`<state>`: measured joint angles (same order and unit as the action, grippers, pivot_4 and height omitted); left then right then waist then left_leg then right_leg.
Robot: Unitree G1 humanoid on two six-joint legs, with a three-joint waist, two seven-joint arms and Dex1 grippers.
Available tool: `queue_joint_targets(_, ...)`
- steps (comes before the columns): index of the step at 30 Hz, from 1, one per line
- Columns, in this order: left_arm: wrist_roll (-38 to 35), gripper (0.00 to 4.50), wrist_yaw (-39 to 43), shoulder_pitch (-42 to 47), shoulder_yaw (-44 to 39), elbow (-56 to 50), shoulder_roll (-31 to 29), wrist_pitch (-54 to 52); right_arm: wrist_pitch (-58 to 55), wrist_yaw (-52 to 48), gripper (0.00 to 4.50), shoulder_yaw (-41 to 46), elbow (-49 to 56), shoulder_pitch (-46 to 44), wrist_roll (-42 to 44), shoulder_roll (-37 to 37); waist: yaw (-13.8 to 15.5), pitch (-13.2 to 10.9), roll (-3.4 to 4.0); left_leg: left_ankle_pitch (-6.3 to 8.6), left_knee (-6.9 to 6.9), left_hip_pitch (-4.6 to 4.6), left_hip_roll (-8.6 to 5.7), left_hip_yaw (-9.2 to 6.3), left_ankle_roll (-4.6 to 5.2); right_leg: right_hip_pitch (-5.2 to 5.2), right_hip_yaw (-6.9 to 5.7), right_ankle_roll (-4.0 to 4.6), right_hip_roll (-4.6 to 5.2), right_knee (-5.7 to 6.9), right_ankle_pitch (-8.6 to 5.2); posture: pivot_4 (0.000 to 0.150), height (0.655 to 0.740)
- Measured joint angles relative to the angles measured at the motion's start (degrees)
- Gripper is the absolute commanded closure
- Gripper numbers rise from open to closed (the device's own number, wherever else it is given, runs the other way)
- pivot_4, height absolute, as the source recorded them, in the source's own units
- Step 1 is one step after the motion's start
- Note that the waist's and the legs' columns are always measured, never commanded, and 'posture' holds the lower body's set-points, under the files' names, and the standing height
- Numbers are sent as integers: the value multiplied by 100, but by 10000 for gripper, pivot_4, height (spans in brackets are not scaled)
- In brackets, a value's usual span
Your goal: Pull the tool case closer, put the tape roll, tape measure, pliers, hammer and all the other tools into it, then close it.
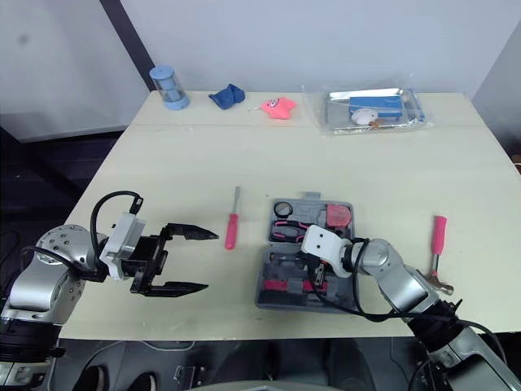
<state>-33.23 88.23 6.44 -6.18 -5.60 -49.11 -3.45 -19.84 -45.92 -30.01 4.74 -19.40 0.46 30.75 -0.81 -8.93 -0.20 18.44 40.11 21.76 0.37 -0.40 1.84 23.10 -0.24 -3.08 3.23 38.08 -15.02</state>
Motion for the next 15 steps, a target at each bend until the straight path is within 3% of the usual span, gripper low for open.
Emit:
queue_joint_targets(7, -4, 0, -14, -22, -3, 0, -2, -18, 493, 8, 44667, -28, -340, 15, -277, -92, 5, 33, -38, 7, -4, -101, 5, -6, 11, -94, -2, 3, -3, -6, -2, 1500, 7400)
queue_joint_targets(15, -22, 0, -452, -200, -51, -118, 161, -210, 872, 78, 44667, 876, -87, 635, 235, -252, 15, 22, -29, 6, -4, -49, 3, -3, 9, -52, 3, 1, 6, -6, -1, 1500, 7400)
